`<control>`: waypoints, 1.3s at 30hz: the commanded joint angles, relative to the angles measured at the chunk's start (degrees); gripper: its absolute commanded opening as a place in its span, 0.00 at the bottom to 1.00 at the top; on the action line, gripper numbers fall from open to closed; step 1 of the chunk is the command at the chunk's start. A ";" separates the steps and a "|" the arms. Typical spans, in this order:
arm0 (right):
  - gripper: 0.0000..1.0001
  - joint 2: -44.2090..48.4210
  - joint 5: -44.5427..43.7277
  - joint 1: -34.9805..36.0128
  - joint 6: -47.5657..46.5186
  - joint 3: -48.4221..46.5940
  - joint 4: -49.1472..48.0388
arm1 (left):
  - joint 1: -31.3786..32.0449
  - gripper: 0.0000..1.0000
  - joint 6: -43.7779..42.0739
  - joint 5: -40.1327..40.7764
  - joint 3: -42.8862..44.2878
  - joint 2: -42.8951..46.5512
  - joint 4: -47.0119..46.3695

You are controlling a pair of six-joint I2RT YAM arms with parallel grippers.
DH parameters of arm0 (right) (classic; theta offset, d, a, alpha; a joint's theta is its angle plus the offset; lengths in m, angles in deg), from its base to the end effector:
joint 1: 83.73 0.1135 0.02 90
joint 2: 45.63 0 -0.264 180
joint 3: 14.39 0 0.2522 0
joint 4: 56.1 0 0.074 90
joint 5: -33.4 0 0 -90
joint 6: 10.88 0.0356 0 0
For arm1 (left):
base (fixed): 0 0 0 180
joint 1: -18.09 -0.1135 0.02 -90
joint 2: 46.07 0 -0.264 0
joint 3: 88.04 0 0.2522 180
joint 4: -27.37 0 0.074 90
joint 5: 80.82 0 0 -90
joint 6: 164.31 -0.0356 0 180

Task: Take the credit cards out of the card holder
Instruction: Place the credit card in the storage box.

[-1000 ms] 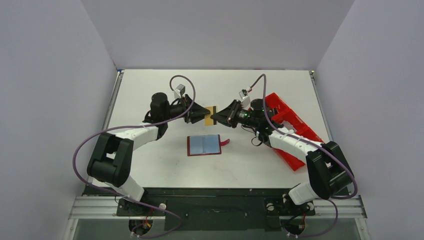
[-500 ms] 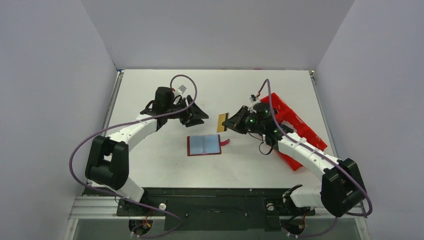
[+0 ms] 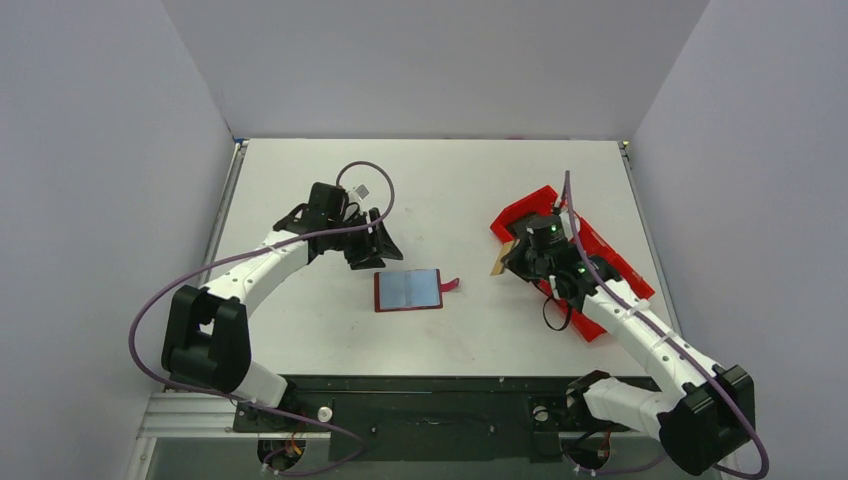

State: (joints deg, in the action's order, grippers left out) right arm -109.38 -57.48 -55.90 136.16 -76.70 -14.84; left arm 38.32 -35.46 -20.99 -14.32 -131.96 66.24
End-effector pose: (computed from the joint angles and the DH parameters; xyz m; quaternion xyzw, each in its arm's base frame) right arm 0.2089 0.1096 0.2696 0.2340 0.8856 0.2655 0.3008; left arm 0.2880 -0.1252 0.2422 -0.0616 0.9123 -0.3722 0.1592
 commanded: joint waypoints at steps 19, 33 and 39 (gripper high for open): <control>0.00 4.04 -28.99 -23.27 -6.35 -6.88 35.55 | 0.60 0.59 -4.23 0.44 1.52 3.34 1.84; 0.00 -9.14 -33.94 -25.59 -6.01 -7.63 30.03 | 0.60 0.62 -4.77 0.48 1.30 3.51 2.04; 0.00 -12.42 -33.91 -26.21 -6.74 -7.23 27.21 | 0.60 0.62 -4.89 0.38 1.15 3.48 2.06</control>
State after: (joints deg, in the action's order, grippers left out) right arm -120.52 -88.76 -81.27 130.30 -83.21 15.44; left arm 38.73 -39.05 -20.38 -14.32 -130.49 68.40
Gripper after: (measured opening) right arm 0.004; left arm 0.622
